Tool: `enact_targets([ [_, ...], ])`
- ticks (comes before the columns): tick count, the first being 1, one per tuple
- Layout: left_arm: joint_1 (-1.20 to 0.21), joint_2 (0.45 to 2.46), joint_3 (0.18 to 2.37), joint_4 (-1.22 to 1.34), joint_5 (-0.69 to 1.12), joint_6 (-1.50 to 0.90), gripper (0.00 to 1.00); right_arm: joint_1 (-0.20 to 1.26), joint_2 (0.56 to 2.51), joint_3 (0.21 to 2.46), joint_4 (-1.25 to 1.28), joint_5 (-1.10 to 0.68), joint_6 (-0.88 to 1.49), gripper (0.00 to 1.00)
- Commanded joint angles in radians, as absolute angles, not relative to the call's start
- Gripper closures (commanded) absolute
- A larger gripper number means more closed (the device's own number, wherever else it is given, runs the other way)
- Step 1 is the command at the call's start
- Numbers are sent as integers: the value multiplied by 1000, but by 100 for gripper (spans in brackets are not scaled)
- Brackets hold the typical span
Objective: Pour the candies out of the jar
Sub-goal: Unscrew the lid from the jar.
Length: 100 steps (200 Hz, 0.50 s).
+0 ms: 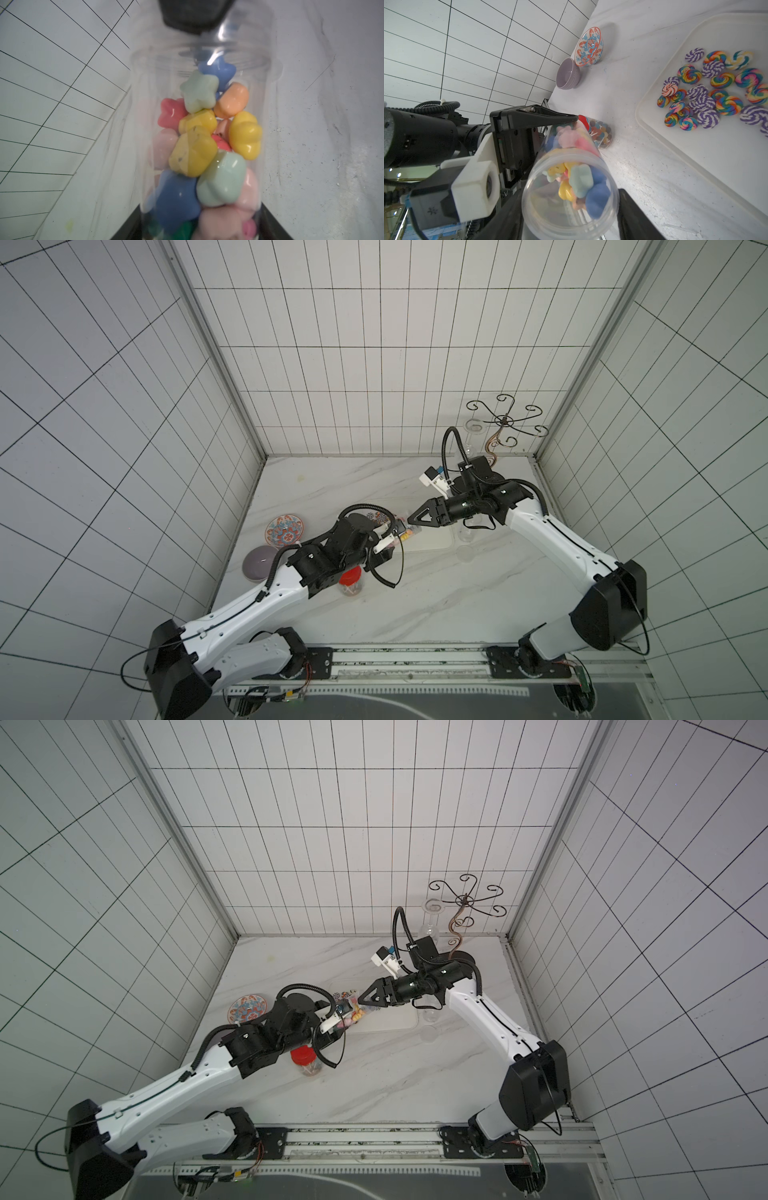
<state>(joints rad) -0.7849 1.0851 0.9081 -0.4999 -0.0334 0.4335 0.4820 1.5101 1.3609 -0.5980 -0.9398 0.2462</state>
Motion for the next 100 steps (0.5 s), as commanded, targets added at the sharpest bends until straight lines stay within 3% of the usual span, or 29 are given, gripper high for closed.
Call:
enact_targets([
  [1,-751,1094,975,-492,84,377,52,465,1470,1302,-594,-1026,130,60],
  [100,-662,1178,1079,-569,428,362,51,442,1365,1175,-539,-1125,-124,60],
])
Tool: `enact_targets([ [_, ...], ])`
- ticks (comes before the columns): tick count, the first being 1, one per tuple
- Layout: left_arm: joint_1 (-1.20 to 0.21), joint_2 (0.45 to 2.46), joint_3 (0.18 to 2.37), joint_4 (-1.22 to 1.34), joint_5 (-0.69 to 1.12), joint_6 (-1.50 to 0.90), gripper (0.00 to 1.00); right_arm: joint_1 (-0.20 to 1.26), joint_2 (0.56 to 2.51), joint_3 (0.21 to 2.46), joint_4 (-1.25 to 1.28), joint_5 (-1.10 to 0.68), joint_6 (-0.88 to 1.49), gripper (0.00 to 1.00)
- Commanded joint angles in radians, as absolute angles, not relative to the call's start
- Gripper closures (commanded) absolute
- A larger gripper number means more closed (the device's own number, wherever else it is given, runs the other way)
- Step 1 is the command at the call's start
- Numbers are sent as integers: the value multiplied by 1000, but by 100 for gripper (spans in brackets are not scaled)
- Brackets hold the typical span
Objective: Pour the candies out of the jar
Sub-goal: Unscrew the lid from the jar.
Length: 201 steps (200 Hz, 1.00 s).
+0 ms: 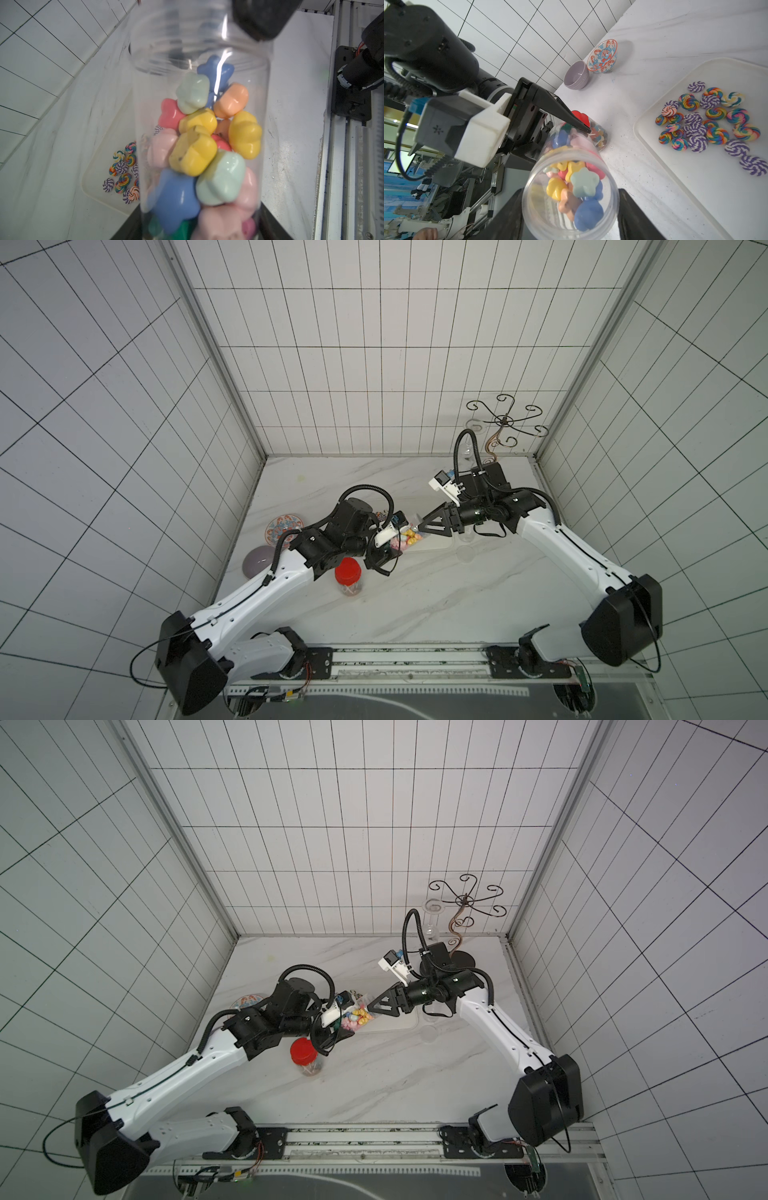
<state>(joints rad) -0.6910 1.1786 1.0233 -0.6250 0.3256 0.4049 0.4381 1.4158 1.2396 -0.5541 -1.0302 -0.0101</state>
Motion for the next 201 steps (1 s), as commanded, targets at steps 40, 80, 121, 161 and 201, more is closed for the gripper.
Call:
enact_targets([
  [40,-616,1178,1095,-569,558,360,52,441,1323,1125,-494,-1128,-175,60],
  [80,-577,1175,1104,-581,694,362,51,440,1303,1094,-483,-1164,-228,60],
  [121,-561,1168,1092,-579,761,360,51,438,1294,1099,-476,-1164,-232,60],
  [161,-561,1169,1072,-568,769,349,51,438,1290,1118,-449,-1168,-186,49],
  [201,-561,1157,1056,-563,727,352,51,437,1314,1145,-450,-1141,-122,32],
])
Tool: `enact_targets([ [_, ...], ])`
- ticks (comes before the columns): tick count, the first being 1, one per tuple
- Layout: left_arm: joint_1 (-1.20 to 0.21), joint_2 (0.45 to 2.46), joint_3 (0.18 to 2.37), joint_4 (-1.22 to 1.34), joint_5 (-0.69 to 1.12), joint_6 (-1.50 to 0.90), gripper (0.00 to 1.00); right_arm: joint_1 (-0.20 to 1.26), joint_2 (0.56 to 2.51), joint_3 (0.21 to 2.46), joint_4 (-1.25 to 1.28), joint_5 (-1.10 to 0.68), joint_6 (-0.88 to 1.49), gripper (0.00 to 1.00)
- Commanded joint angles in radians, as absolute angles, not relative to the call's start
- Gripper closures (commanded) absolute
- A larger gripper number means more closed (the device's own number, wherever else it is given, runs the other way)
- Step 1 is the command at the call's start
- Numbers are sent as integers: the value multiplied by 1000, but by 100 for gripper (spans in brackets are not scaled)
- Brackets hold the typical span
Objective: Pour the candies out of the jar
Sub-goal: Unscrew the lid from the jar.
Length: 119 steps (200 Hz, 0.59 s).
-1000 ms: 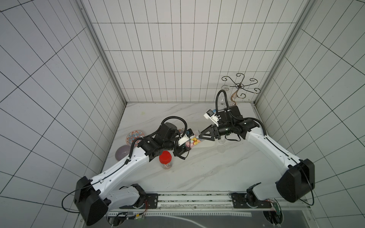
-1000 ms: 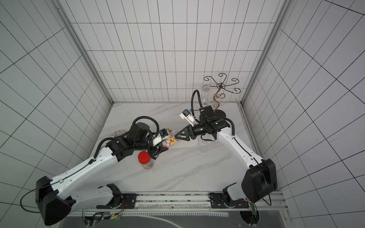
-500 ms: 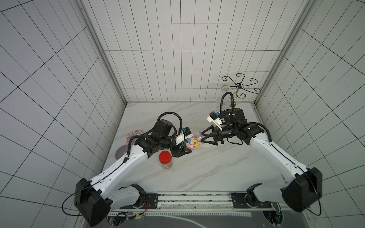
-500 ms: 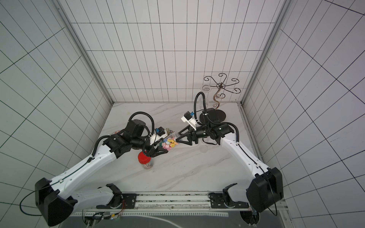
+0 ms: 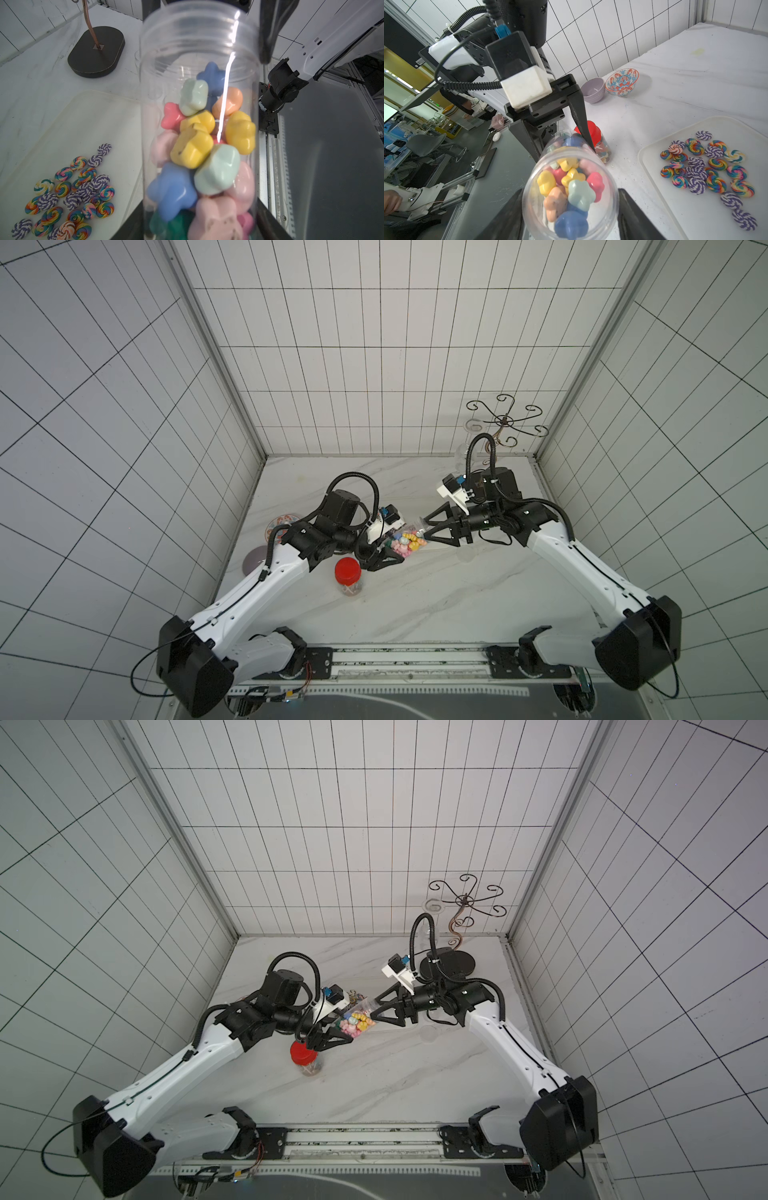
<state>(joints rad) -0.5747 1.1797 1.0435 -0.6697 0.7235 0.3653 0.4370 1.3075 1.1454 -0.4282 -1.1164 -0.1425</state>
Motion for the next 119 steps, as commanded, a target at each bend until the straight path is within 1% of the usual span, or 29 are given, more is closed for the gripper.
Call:
enact_targets([
  [1,-561,1156,1056,-563,727,352,51,437,1314,1145,-451,-1141,-121,31],
  [31,-561,1143,1038,-553,709,354,51,437,1318,1183,-472,-1120,-105,27],
  [66,-561,1144,1035,-551,700,358,51,437,1321,1228,-503,-1055,-86,17],
  [81,-563,1145,1033,-549,684,360,51,437,1321,1250,-518,-1040,-81,17],
  [100,-565,1144,1024,-543,633,362,51,437,1315,1284,-528,-1006,-44,15],
  [119,-575,1138,1009,-526,548,365,51,436,1317,1339,-568,-942,2,11],
])
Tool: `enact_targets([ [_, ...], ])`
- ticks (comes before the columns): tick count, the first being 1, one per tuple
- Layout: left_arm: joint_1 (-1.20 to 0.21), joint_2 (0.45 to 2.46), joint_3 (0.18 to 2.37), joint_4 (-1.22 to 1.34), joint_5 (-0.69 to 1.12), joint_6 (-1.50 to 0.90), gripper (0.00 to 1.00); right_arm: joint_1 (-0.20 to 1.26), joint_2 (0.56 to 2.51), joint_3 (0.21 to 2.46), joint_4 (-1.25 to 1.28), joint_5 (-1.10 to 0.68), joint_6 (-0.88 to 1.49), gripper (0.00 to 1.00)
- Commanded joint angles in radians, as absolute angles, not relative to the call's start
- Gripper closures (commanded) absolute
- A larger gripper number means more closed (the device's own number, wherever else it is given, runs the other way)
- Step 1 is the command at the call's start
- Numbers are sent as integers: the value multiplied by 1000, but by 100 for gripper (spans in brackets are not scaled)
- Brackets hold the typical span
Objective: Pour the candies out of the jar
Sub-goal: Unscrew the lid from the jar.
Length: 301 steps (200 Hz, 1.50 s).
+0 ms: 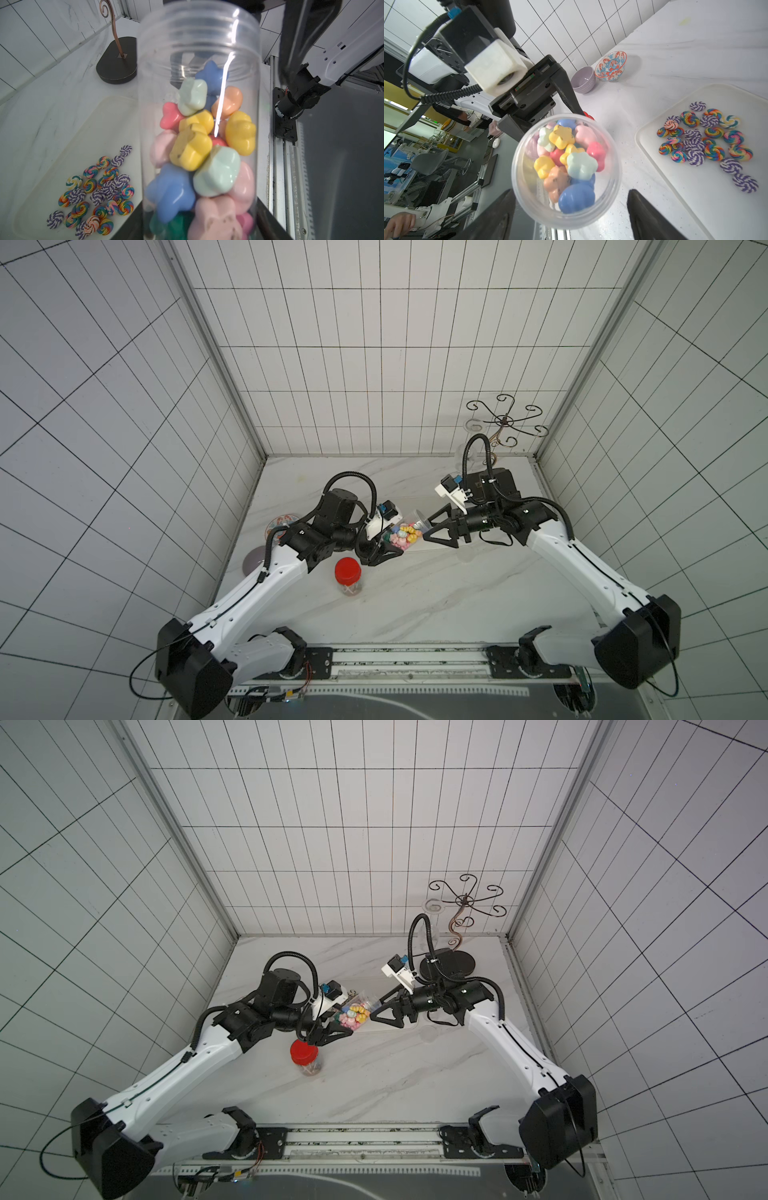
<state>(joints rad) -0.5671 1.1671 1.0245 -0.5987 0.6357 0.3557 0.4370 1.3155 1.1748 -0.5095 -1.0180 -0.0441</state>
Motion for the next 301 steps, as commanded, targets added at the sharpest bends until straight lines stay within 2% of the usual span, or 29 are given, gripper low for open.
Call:
enact_targets([
  [1,-576,1137,1008,-525,541,365,51,436,1317,1342,-573,-937,5,10],
  [23,-598,1130,986,-504,416,376,51,424,1345,1445,-666,-869,89,2],
  [36,-617,1121,974,-492,339,384,51,412,1372,1513,-737,-861,130,0],
  [62,-658,1086,941,-460,217,405,51,377,1459,1611,-892,-897,182,0],
  [98,-710,1049,902,-432,105,426,51,366,1512,1570,-883,-927,254,3],
  [150,-735,1072,902,-437,75,437,51,377,1530,1481,-772,-982,328,5],
  [242,-737,1065,896,-435,75,434,51,445,1577,1447,-755,-945,347,6],
  [301,-738,1065,896,-435,80,433,51,467,1585,1422,-723,-961,357,11],
])
